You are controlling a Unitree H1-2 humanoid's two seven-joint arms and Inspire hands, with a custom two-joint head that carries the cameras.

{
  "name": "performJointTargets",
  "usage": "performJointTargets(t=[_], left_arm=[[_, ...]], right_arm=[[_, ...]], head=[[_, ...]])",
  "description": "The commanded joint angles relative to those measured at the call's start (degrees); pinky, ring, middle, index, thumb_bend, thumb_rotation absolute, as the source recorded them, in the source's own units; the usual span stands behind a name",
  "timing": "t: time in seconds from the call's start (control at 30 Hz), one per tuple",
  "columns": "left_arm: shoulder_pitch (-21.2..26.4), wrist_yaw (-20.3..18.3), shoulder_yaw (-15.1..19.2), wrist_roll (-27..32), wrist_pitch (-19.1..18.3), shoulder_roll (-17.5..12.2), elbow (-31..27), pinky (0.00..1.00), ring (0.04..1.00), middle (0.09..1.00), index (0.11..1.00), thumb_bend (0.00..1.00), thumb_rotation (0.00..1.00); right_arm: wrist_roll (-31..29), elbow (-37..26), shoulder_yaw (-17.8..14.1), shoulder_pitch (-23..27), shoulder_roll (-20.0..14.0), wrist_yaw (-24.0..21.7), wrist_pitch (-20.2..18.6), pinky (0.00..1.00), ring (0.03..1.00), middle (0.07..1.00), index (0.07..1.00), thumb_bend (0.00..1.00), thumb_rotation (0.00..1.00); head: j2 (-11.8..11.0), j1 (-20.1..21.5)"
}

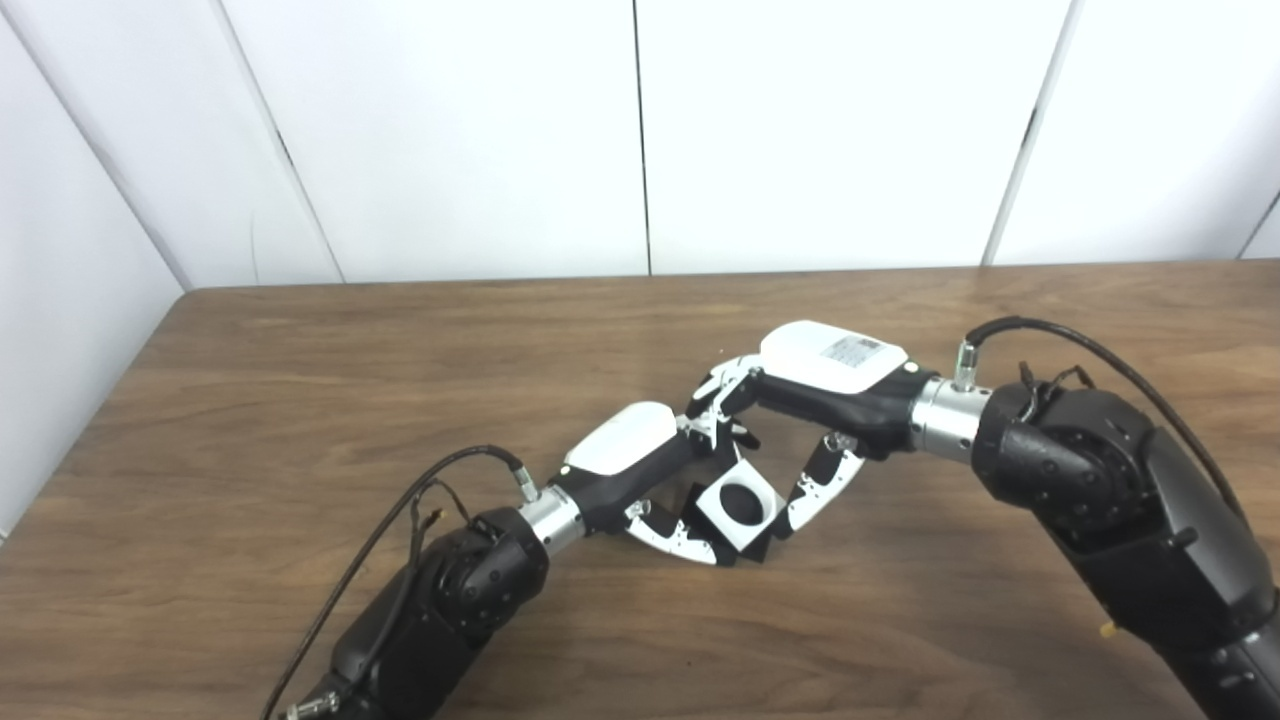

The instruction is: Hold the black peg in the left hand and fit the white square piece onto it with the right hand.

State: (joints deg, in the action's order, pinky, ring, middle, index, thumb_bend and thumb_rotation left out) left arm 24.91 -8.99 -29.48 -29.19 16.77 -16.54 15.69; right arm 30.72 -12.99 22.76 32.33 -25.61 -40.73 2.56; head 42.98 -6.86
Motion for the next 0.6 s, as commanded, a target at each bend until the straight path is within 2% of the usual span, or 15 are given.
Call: performJointTargets(t=[0.0,0.37,0.57], left_arm=[[-1.8,-4.3,-2.5,-4.5,-3.0,-1.1,1.6,0.81,0.900,0.838,0.492,0.52,0.08],[-1.6,-4.4,-2.7,-4.5,-3.0,-0.7,1.5,0.79,0.897,0.836,0.492,0.52,0.08],[-1.6,-4.5,-2.7,-4.4,-3.4,-0.5,1.6,0.81,0.900,0.835,0.492,0.52,0.08]], right_arm=[[-0.6,-1.0,-1.3,1.8,-1.1,0.5,0.2,0.76,0.863,0.805,0.482,0.52,0.14],[-0.4,-0.1,-1.3,1.8,-0.6,0.9,0.0,0.77,0.866,0.809,0.482,0.52,0.14],[-0.1,1.3,-1.4,1.9,0.6,2.0,0.2,0.76,0.865,0.807,0.481,0.52,0.14]], head=[[0.1,-0.1],[0.2,-0.8],[0.1,-0.8]])
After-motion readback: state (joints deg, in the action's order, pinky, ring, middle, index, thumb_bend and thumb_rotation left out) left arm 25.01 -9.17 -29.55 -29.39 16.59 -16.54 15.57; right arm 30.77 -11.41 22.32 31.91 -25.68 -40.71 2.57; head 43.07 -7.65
